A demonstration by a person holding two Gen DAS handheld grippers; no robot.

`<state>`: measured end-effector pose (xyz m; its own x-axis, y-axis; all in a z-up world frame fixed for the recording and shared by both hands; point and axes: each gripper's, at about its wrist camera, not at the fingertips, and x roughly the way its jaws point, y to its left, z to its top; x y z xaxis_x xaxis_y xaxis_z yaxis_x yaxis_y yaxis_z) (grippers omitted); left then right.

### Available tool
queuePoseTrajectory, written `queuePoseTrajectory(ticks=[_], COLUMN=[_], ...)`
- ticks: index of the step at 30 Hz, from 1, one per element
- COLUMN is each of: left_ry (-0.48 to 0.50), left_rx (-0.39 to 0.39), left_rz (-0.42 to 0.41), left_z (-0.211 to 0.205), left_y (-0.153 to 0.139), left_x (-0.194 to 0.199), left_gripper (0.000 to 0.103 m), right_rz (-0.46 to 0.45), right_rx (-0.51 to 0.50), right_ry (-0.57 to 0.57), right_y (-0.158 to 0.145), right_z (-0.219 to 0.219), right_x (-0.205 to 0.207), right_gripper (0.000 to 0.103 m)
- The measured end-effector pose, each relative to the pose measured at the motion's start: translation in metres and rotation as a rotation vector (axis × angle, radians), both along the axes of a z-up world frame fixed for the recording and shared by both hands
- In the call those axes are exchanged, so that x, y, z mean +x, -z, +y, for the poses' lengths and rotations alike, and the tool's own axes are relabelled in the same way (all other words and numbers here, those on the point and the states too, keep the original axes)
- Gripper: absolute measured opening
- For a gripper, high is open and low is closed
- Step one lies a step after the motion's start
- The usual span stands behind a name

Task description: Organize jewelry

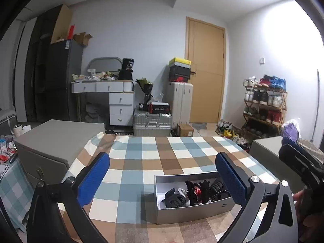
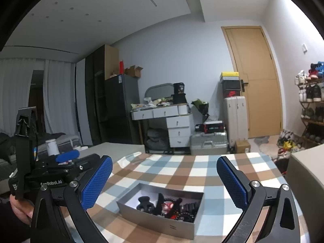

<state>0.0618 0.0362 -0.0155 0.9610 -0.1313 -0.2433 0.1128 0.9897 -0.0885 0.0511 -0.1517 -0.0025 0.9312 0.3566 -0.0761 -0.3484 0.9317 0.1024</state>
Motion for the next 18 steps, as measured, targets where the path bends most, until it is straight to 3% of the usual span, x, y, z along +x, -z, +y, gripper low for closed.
queuePoseTrajectory(ticks=[8, 18], left_ry=[-0.067, -0.094], left_rx=[0.014, 0.045], left_rz=[-0.077, -0.016], left_z=[0.004, 0.002], left_y=[0.013, 0.035], left_x=[-0.009, 0.001], left_gripper=[0.102, 0.102], right_rz=[-0.005, 0.046], right_rx=[-0.066, -0.159], right_ry=[0.050, 0.101], right_y=[0.021, 0.052], right_z=[-0.002, -0.001], right_x=[-0.005, 0.006], right_gripper=[0.103, 0.103])
